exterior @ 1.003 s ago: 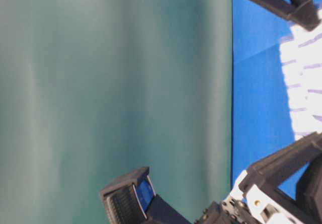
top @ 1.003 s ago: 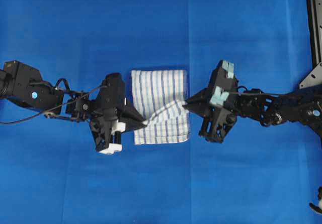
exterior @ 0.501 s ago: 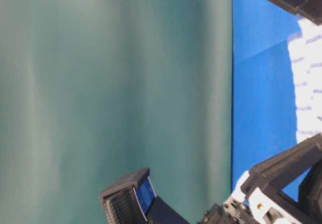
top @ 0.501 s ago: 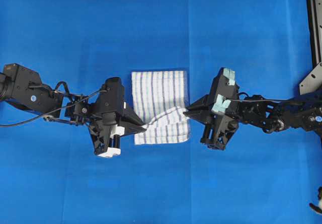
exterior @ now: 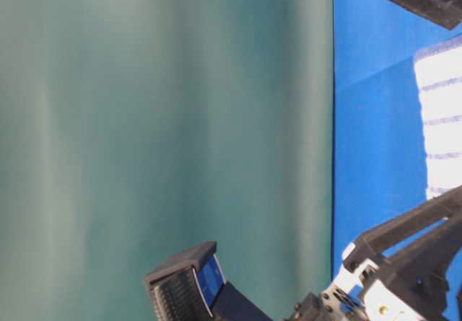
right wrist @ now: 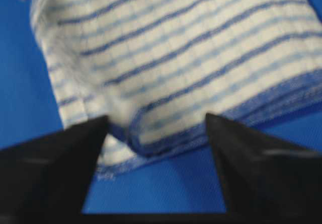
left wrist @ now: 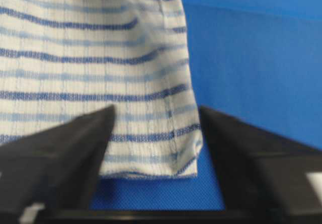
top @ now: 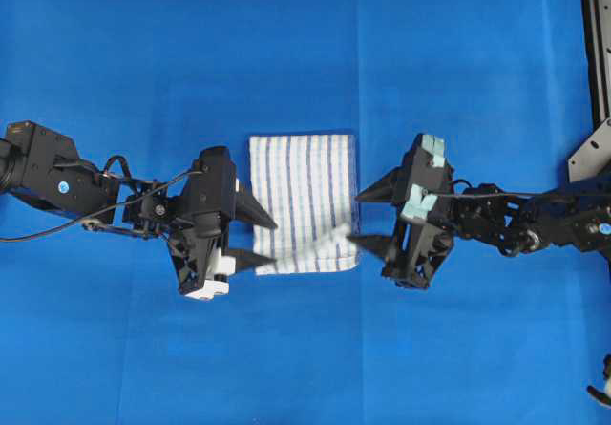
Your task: Fold the blue towel.
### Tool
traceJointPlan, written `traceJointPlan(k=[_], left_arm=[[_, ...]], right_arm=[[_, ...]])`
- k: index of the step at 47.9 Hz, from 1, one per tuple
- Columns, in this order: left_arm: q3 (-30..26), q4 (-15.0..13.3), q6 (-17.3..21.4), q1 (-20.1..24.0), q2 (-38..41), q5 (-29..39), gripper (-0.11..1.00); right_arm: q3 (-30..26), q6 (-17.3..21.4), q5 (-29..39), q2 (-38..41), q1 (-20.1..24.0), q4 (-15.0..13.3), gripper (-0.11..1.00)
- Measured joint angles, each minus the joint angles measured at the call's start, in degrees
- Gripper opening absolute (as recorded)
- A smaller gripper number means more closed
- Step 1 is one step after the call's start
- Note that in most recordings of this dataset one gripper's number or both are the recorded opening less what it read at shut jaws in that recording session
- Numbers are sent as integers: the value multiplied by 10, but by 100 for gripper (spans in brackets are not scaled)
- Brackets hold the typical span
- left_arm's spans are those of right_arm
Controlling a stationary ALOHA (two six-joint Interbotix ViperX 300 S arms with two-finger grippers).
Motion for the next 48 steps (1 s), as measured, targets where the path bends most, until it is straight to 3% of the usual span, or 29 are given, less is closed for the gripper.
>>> traceJointPlan(k=[3,5,18,33,48], left_arm=[[0,-1,1,0,-1,0,86],[1,-1,1,0,-1,0,89],[1,0,6,0,-32,30,81],[7,0,30,10,-121,105,80],[77,1,80,28,-244,123,79]], right_arm=[[-1,-1,-3,0,2,0,88],[-1,-1,-4,0,2,0,86],[3,-25,-7,-34,3,0,83],[27,-110,-8,-147,4,0,83],[98,-154,-8,-284,4,1,82]])
